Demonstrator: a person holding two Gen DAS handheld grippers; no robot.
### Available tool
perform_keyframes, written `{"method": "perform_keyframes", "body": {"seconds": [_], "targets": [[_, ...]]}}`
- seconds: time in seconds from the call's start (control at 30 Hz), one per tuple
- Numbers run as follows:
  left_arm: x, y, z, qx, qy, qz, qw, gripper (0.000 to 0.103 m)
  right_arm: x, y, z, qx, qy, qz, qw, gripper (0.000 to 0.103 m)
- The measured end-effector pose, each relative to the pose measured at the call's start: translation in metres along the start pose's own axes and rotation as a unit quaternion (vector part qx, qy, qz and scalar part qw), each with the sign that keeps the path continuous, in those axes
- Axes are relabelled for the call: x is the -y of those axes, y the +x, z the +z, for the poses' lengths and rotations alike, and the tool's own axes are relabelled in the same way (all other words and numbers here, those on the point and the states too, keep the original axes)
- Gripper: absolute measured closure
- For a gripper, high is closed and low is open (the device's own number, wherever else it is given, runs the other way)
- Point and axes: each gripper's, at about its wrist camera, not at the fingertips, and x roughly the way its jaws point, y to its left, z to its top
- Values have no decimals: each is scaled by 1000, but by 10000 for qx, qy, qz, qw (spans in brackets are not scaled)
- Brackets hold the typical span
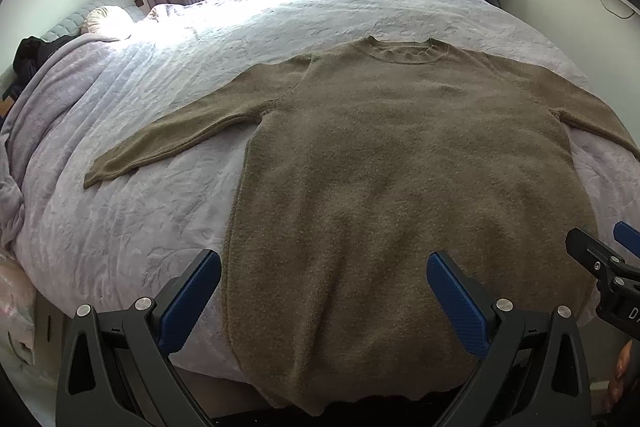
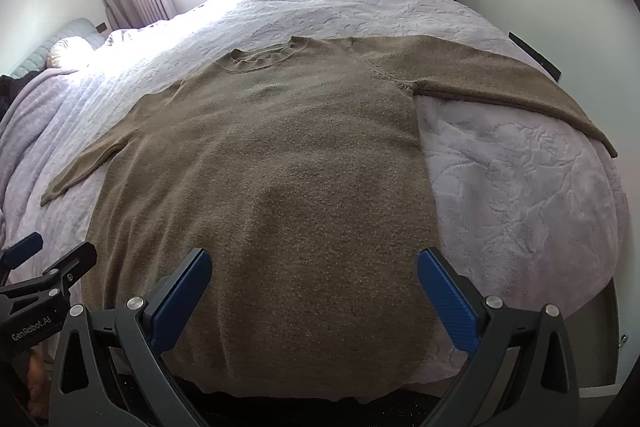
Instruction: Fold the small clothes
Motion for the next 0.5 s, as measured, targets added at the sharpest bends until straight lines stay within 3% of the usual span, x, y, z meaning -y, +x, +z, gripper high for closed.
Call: {"method": "perform_keyframes", "body": {"seconds": [0.5], "targets": [[-6, 23, 9, -412, -46, -74, 9991, 0, 9, 6, 16, -173, 195, 188, 9995, 0]]}}
